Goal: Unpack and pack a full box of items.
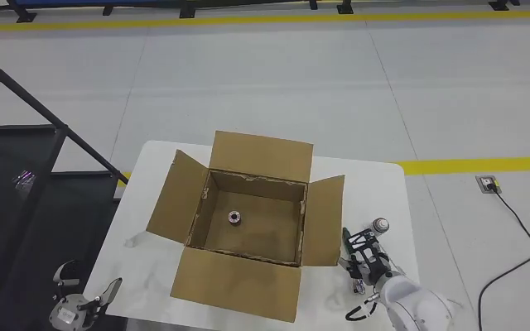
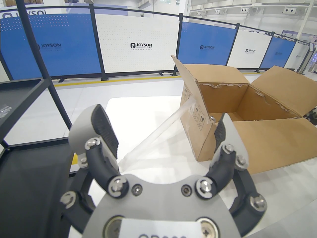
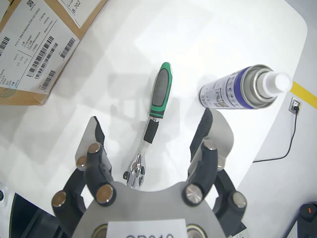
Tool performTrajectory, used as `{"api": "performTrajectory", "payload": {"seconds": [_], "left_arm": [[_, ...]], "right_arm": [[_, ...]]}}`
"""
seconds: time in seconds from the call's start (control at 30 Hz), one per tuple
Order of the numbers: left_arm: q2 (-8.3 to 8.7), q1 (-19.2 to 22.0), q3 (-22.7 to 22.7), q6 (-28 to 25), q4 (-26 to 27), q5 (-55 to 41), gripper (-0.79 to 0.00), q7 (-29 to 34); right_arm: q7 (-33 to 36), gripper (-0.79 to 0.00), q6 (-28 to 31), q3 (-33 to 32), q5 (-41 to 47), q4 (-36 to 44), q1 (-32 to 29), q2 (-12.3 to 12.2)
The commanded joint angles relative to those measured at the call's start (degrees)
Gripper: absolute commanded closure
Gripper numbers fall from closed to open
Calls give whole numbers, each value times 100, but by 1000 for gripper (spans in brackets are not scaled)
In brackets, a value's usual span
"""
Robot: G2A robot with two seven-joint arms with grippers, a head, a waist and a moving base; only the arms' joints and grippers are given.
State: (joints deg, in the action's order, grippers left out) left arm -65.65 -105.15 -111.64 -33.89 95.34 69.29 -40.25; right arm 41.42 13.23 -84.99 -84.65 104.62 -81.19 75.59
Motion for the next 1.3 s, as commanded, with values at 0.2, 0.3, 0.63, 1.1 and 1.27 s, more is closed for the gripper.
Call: {"api": "performTrajectory", "payload": {"seconds": [0.2,0.3,0.63,1.1,1.27], "left_arm": [[0,0,0,0,0,0,-785,0],[0,0,0,0,0,0,-785,0],[0,0,0,0,0,0,-785,0],[0,0,0,0,0,0,-785,0],[0,0,0,0,0,0,-785,0]], "right_arm": [[641,-413,-402,186,103,-53,51,20],[849,-413,-508,162,127,-181,97,16],[1034,-391,-742,294,166,-732,510,28],[1102,-262,-758,393,321,-1126,840,26],[1081,-58,-747,397,374,-1190,888,18]]}}
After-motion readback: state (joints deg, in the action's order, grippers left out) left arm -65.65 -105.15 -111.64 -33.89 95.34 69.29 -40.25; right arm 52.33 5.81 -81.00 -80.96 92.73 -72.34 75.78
